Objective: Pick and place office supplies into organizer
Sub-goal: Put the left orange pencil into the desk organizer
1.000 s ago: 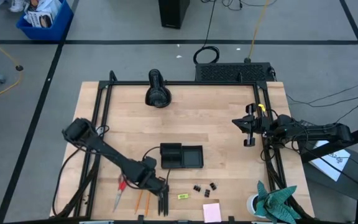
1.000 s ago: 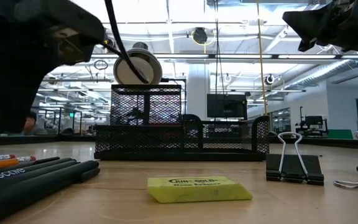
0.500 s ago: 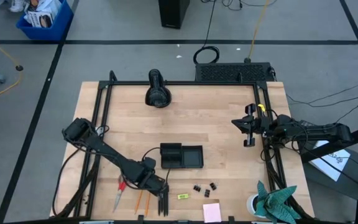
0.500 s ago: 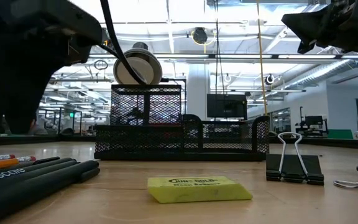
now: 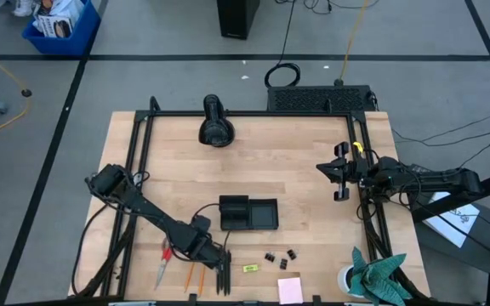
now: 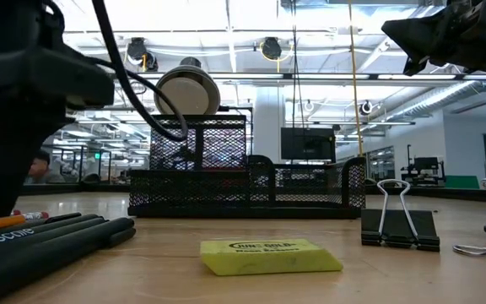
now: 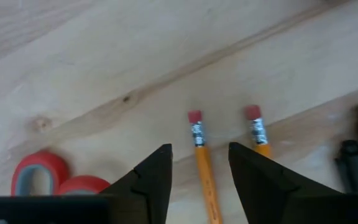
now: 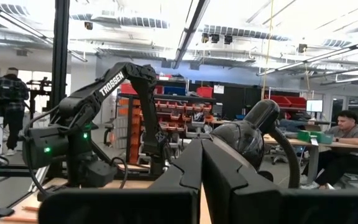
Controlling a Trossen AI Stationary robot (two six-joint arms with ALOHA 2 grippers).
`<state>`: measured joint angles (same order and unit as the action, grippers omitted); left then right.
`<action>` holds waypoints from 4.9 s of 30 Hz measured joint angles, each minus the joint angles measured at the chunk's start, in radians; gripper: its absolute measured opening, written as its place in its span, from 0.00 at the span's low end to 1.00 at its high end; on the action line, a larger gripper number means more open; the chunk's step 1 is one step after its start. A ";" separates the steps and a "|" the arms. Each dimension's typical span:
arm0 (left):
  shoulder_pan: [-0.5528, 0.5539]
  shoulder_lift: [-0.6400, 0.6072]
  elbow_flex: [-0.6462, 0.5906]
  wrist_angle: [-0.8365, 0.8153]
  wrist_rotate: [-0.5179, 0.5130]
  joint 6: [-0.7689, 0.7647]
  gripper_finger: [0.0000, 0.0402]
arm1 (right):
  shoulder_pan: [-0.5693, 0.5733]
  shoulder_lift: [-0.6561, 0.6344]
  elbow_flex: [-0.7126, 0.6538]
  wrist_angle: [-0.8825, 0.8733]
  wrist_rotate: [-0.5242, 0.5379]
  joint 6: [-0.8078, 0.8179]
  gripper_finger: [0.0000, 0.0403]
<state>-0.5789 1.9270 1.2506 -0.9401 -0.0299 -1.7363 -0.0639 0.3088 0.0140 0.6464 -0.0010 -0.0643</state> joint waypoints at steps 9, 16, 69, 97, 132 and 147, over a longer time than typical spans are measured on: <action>-0.029 -0.003 -0.031 0.051 0.027 -0.080 0.38 | 0.000 0.000 0.000 0.000 0.000 -0.002 0.00; -0.038 -0.011 -0.105 0.194 0.033 -0.132 0.38 | 0.000 0.000 0.000 0.000 0.000 -0.001 0.00; -0.143 -0.026 -0.002 0.133 -0.403 0.006 0.02 | 0.000 0.000 0.000 -0.003 0.000 0.000 0.00; -0.028 -0.085 0.367 0.160 -1.117 1.178 0.02 | 0.000 0.000 0.000 0.004 0.000 0.000 0.00; 0.426 -0.306 -0.550 1.870 -0.150 1.671 0.01 | 0.000 0.010 0.000 0.028 -0.001 0.000 0.00; 0.367 -0.291 -0.583 1.828 -0.315 1.684 0.03 | 0.000 0.030 0.000 0.015 0.000 0.000 0.00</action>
<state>-0.2114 1.6365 0.6672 0.8879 -0.3452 -0.0526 -0.0639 0.3386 0.0141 0.6615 -0.0013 -0.0639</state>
